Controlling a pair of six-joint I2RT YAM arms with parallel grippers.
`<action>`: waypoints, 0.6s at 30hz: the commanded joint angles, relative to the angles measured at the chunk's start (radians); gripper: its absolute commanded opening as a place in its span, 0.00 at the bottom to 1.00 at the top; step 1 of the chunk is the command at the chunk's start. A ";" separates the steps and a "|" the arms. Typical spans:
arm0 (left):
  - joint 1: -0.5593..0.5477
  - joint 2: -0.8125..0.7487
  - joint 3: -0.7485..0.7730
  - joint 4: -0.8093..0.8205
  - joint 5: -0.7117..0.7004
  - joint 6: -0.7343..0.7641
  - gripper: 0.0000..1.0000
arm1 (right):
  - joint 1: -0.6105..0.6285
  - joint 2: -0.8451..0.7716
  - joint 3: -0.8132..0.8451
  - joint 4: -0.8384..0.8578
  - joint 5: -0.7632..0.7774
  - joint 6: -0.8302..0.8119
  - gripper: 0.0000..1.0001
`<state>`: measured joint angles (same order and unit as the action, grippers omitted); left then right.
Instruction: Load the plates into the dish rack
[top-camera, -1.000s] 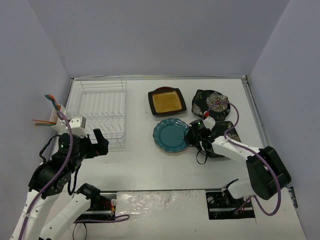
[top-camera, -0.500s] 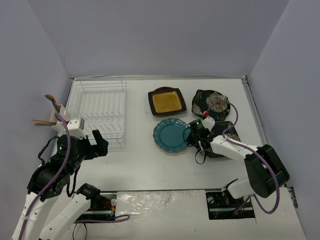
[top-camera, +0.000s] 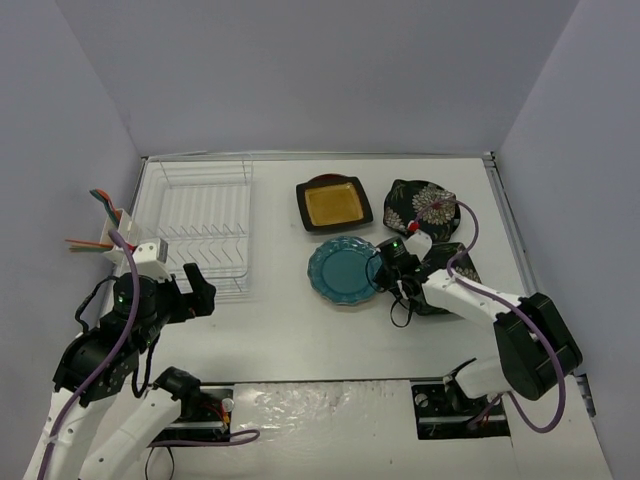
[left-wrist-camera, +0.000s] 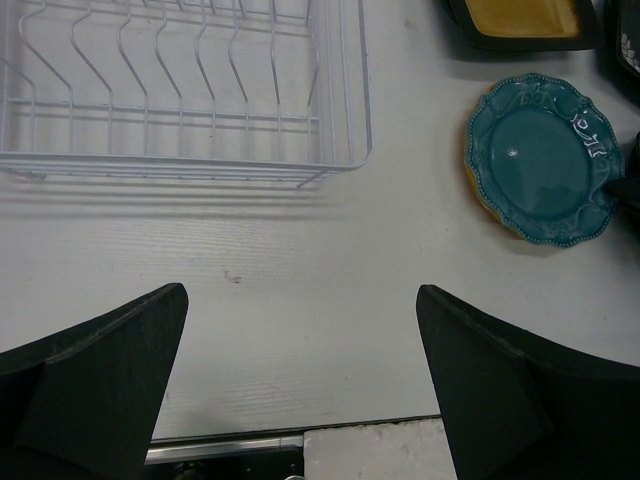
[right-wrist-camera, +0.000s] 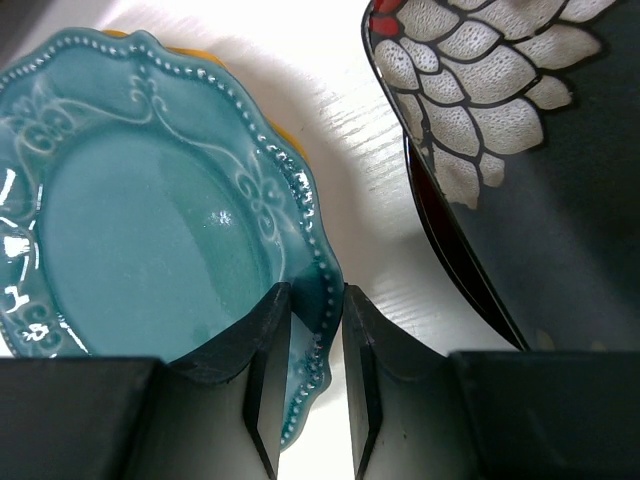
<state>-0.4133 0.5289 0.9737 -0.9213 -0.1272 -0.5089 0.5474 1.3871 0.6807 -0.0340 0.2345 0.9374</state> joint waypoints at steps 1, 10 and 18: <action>-0.004 0.014 0.014 0.030 0.005 -0.011 0.97 | 0.012 -0.071 0.066 -0.062 0.073 -0.018 0.00; -0.004 0.014 0.010 0.033 0.010 -0.011 0.97 | 0.009 -0.155 0.019 -0.088 0.069 0.009 0.00; -0.004 0.022 0.005 0.039 0.019 -0.013 0.97 | 0.007 -0.227 -0.061 -0.090 0.064 0.027 0.00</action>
<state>-0.4133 0.5291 0.9699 -0.9237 -0.1209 -0.5091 0.5508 1.2222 0.6499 -0.1222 0.2533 0.9538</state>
